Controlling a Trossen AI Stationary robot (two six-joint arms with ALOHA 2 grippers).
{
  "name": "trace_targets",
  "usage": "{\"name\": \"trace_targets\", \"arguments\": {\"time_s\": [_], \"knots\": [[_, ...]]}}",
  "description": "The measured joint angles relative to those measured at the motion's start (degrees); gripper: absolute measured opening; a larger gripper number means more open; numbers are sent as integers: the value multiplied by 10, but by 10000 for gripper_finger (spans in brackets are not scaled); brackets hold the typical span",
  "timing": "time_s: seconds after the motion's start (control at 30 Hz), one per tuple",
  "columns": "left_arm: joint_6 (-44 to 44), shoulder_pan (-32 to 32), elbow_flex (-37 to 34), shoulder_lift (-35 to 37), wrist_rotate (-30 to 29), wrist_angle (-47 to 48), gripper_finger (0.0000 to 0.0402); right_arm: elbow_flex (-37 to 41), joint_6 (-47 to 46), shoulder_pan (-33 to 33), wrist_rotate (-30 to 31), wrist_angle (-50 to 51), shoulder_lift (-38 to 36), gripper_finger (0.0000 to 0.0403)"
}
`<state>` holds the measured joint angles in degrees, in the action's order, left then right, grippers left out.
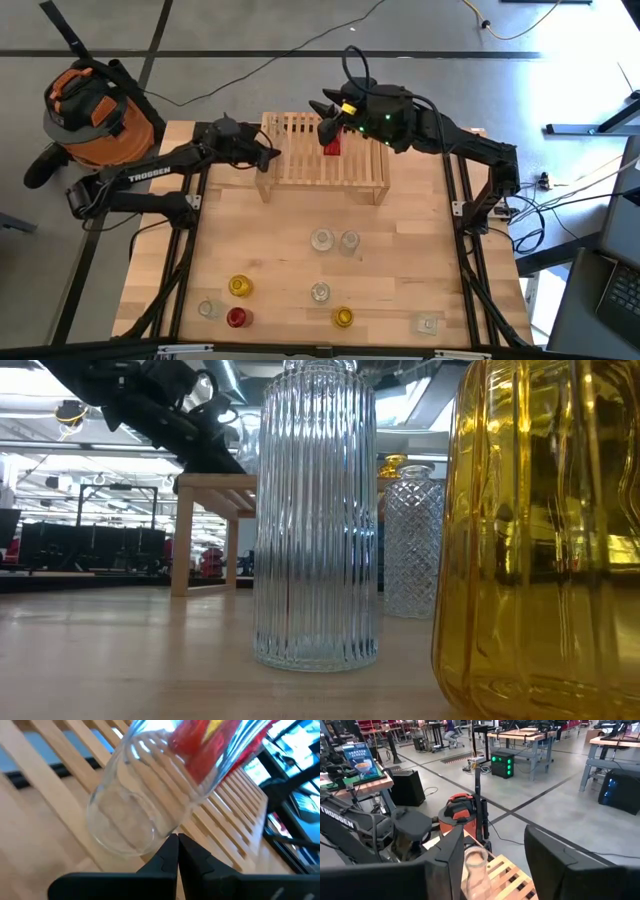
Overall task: Sort vases onto shelf
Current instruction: Put the transparent vase on the shelf
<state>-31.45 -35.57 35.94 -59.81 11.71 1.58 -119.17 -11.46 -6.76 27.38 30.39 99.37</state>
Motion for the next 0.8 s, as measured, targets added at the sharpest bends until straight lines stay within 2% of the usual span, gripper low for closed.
{"name": "trace_targets", "arguments": {"time_s": [0.13,0.47,0.8], "knots": [[1,-22,0,0,-3,-10,0,0,0,0,0,2,0,161],[35,-87,0,-2,42,-19,0,0,0,0,0,6,0,161],[37,-117,0,-2,53,-38,0,0,0,0,0,12,0,161]]}}
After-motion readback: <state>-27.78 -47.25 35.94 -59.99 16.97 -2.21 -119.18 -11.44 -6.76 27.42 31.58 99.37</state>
